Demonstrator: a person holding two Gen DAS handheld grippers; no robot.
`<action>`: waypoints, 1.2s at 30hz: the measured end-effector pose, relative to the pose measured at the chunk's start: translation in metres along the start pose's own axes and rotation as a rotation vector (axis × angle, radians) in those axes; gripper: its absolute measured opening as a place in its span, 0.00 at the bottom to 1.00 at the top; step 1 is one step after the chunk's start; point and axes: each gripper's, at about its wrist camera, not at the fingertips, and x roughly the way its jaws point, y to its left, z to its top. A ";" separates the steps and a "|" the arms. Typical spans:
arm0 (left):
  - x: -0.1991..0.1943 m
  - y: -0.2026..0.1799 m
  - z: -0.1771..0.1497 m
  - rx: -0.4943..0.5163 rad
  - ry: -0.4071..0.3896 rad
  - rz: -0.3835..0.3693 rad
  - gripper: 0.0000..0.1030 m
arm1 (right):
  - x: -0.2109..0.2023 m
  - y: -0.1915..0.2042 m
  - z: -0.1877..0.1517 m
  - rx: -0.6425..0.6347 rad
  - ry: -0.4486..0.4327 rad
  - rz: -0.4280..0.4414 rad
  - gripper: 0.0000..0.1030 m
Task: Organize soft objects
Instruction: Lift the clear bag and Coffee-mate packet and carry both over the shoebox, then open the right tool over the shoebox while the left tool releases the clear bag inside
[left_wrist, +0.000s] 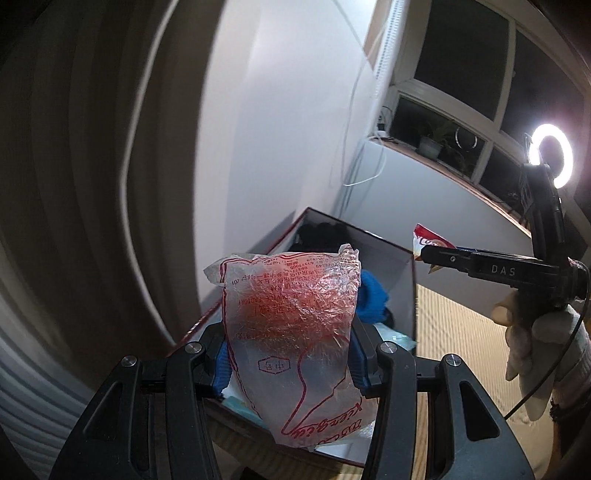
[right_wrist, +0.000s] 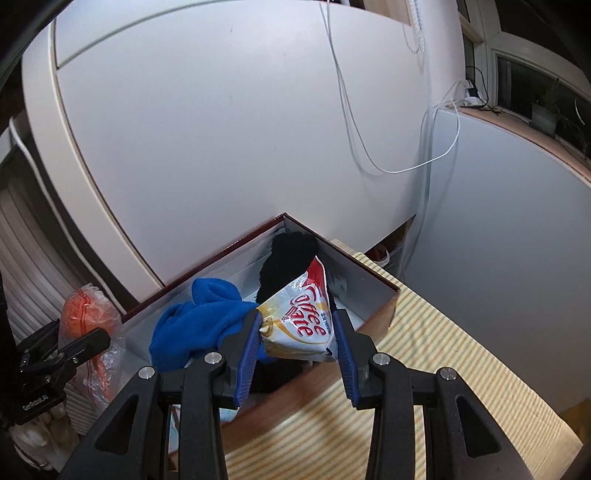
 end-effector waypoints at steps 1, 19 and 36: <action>0.000 0.002 -0.001 -0.005 0.003 -0.001 0.48 | 0.003 0.001 0.001 0.001 0.003 0.000 0.34; 0.027 -0.004 0.004 0.019 0.042 0.020 0.48 | 0.035 0.008 0.006 -0.011 0.054 -0.011 0.36; 0.026 -0.002 0.006 0.016 0.031 0.033 0.60 | 0.028 0.009 0.006 -0.008 0.034 -0.028 0.61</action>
